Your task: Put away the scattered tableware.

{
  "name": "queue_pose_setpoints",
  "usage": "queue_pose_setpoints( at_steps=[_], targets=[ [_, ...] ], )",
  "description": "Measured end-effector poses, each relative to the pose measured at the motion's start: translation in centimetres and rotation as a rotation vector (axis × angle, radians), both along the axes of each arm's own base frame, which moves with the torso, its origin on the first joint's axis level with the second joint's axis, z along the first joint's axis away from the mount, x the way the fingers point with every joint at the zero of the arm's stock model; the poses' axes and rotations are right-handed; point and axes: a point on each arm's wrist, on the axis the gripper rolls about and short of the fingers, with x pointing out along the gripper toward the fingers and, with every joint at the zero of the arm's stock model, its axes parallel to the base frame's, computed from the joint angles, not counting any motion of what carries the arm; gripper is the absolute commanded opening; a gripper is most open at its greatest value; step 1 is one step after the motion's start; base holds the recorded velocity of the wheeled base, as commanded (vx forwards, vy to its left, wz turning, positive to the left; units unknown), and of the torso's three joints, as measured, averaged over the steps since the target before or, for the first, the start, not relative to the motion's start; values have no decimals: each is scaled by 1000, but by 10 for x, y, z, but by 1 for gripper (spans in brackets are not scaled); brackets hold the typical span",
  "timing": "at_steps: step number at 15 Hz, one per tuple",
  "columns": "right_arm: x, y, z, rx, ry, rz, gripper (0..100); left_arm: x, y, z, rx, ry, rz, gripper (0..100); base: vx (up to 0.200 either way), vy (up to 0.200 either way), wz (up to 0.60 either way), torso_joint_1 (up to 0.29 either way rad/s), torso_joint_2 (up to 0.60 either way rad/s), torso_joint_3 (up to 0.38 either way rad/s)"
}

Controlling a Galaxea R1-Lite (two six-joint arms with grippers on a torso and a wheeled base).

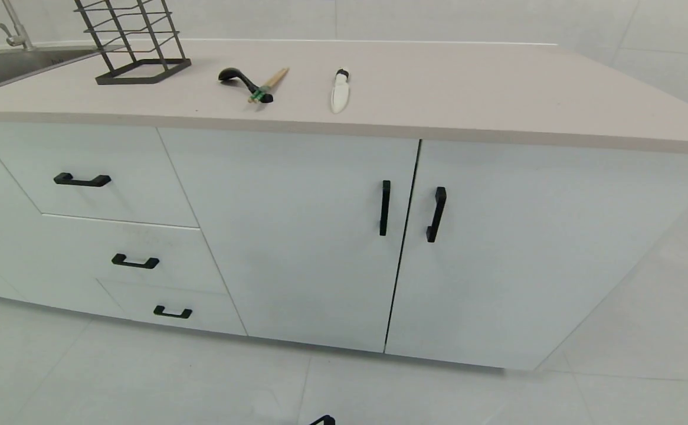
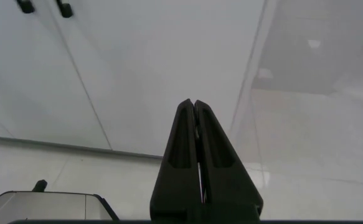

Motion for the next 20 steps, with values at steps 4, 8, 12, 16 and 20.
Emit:
queue_pose_setpoints(
  at_steps=[4,8,12,16,20],
  targets=[
    [0,0,0,0,-1,-2,0,0,0,0,0,1,-4,100,0,200,0,4,2,1],
    [0,0,0,0,0,-1,0,0,0,0,0,1,-2,100,100,200,0,2,5,2],
    [0,0,0,0,1,0,0,0,0,0,-1,0,-1,100,200,200,0,4,6,-1],
    [0,0,0,0,2,-1,0,0,0,0,-1,0,-1,100,0,200,0,2,2,-1],
    [0,0,0,0,0,0,0,0,0,0,-1,0,-1,100,0,200,0,0,1,4]
  ],
)
